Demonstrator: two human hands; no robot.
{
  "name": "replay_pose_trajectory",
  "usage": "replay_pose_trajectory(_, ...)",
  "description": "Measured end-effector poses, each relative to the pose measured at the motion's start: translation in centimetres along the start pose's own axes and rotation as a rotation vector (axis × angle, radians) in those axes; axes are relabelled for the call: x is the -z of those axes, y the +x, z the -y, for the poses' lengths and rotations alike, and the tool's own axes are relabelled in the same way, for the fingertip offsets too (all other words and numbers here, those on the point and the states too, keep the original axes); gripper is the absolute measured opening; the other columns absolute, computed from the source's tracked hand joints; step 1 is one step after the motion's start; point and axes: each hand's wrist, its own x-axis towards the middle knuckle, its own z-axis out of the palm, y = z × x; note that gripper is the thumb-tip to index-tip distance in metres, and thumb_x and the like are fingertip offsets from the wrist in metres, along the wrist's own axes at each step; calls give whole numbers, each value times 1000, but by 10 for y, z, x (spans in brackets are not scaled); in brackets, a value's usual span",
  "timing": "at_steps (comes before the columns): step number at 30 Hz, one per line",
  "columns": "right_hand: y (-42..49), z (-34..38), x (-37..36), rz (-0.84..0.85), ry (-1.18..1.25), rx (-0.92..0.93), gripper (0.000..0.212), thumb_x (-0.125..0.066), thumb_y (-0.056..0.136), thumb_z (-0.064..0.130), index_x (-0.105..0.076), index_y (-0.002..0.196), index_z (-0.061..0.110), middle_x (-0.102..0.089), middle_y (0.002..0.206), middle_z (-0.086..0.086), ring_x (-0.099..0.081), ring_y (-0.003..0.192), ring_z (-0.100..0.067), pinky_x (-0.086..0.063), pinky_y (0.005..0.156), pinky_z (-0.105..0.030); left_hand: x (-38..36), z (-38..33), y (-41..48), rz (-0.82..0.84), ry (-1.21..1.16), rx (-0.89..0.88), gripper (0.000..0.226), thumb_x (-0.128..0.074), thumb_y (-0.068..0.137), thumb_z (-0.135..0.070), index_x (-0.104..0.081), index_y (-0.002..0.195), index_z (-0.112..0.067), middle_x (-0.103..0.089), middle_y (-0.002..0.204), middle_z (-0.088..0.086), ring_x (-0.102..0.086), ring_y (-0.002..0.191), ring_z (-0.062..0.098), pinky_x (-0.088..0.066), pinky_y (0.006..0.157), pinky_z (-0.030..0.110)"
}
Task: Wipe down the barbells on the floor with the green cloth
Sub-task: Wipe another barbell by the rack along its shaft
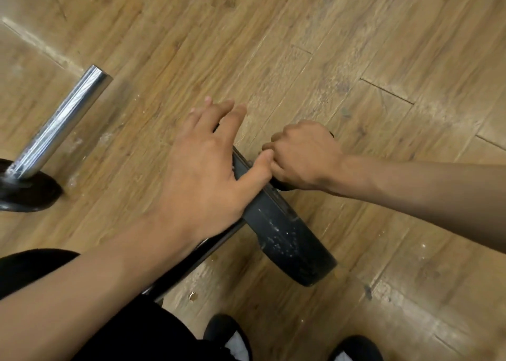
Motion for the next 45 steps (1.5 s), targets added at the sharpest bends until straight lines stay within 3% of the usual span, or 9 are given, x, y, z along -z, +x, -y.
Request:
replay_pose_trajectory(6,-56,-16,-11,-108,-106,186,46,-32,112,40,-58,135,10,-59,138,-16,-54,130,-40,-35,115,-49,-3,0,1,-18,1,-28,79,-37,93,-58,-55,148,-4,-55,151,15,-37,151,37,-24,125,46)
replay_pose_trajectory(12,-4,-3,5,117,-53,43,71,-11,97,51,-69,80,15,-67,80,-10,-66,74,-37,-44,63,-40,-9,-12,-9,-23,66,-80,78,-41,91,-56,-57,146,-4,-58,148,14,-37,151,39,-29,123,57)
replay_pose_trajectory(18,-71,-15,-10,-58,-125,170,58,-21,111,47,-57,138,10,-55,142,-19,-51,131,-42,-34,114,-53,-12,-18,-14,-53,82,-101,76,-43,91,-55,-58,145,-4,-59,147,14,-37,151,39,-29,122,58)
replay_pose_trajectory(22,-18,-2,-2,48,-56,-78,70,-15,101,49,-73,83,14,-70,82,-14,-66,77,-37,-47,71,-41,-13,-23,-17,-50,95,-98,77,-44,90,-55,-57,146,-4,-57,149,14,-33,153,38,-29,122,59)
replay_pose_trajectory(24,-22,2,-5,-24,-27,-85,62,-25,101,43,-74,80,11,-68,77,-15,-64,73,-37,-44,68,-41,-12,-23,-18,-41,111,-118,77,-45,90,-54,-56,147,-3,-56,150,14,-32,154,38,-29,122,58)
replay_pose_trajectory(29,-94,-13,-23,-170,-66,130,53,-34,110,43,-54,143,7,-51,149,-21,-44,142,-43,-29,122,-55,-18,-33,-35,-94,158,-169,78,-49,89,-55,-57,146,-2,-55,151,19,-32,153,41,-24,126,56)
replay_pose_trajectory(35,-54,8,-14,-158,-44,-47,57,-31,104,42,-75,89,8,-68,81,-15,-61,73,-36,-33,68,-41,-26,-51,-56,-68,242,-233,84,-52,88,-58,-53,148,1,-44,159,23,-24,157,39,-17,130,52)
replay_pose_trajectory(41,-115,-5,-32,-263,-77,115,50,-43,109,39,-56,142,3,-57,144,-21,-52,137,-42,-38,115,-55,-26,-51,-66,-40,192,-329,82,-57,84,-58,-57,147,-5,-40,161,21,-23,157,40,-14,130,52)
replay_pose_trajectory(45,-71,1,-19,-184,-35,11,50,-34,102,38,-74,89,11,-69,83,-12,-65,75,-34,-44,70,-40,-31,-58,-64,-49,203,-366,83,-57,85,-59,-59,145,-3,-42,160,23,-24,156,42,-14,130,52)
